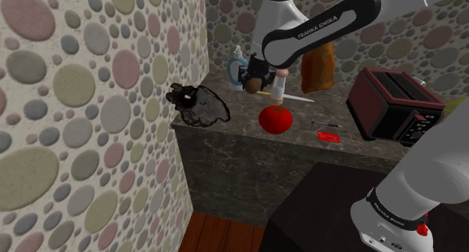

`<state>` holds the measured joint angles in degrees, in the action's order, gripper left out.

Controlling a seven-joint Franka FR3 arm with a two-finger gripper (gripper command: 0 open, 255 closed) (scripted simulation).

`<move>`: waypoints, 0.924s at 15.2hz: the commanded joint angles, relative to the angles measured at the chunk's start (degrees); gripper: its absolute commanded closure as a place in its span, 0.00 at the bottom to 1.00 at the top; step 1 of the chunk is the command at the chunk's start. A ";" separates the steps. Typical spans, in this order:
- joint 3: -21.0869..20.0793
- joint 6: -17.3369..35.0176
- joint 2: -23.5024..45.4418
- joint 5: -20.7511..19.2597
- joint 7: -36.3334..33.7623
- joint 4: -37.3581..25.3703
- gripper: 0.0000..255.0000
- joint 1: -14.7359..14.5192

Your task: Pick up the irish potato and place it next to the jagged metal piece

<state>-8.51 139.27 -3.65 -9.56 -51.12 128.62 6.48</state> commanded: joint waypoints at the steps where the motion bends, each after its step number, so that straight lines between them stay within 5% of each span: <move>1: 0.07 1.64 0.81 -0.43 -0.30 0.82 1.00 0.12; 14: 0.37 11.22 7.04 -4.78 -4.29 4.49 1.00 0.36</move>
<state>-8.22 149.64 2.85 -13.91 -55.07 132.80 6.80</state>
